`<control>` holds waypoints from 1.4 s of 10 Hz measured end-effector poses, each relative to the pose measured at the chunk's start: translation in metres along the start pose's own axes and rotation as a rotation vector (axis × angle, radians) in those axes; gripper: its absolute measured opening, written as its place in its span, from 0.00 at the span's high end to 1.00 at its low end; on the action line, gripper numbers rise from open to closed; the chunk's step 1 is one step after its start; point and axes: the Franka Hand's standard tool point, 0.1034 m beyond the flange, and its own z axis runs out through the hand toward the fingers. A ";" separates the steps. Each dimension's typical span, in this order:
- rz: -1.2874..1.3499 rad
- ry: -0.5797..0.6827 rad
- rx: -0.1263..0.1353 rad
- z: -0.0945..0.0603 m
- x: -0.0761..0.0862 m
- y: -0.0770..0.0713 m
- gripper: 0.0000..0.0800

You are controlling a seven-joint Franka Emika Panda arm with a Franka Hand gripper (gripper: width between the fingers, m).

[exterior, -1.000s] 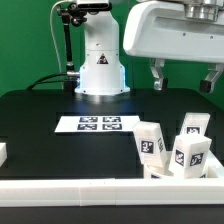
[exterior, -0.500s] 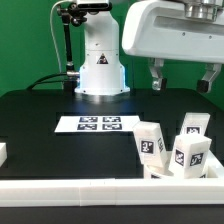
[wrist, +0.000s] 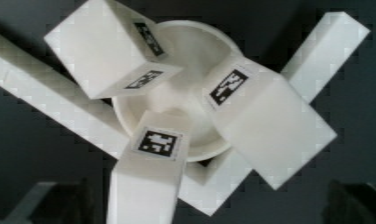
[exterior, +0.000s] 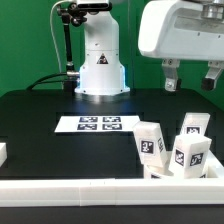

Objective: Assemble stool

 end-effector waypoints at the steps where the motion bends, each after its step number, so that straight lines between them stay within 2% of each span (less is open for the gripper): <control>1: 0.004 -0.002 -0.003 0.000 0.000 0.001 0.19; 2: -0.040 -0.001 -0.010 0.001 0.000 0.000 0.19; 5: -0.427 -0.009 -0.033 0.005 0.004 -0.011 0.19; 7: -0.610 -0.029 -0.025 0.010 0.004 -0.017 0.19; 8: -0.651 -0.035 -0.035 0.009 0.002 -0.013 0.19; 10: -0.642 -0.036 -0.036 0.011 0.001 -0.012 0.19; 13: -0.683 -0.020 -0.039 0.022 0.003 -0.028 0.19; 14: -0.690 -0.022 -0.046 0.024 0.003 -0.028 0.19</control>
Offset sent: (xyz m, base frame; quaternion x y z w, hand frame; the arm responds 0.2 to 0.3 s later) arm -0.0042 0.0256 -0.0097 0.0394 -0.0213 -0.2930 0.9551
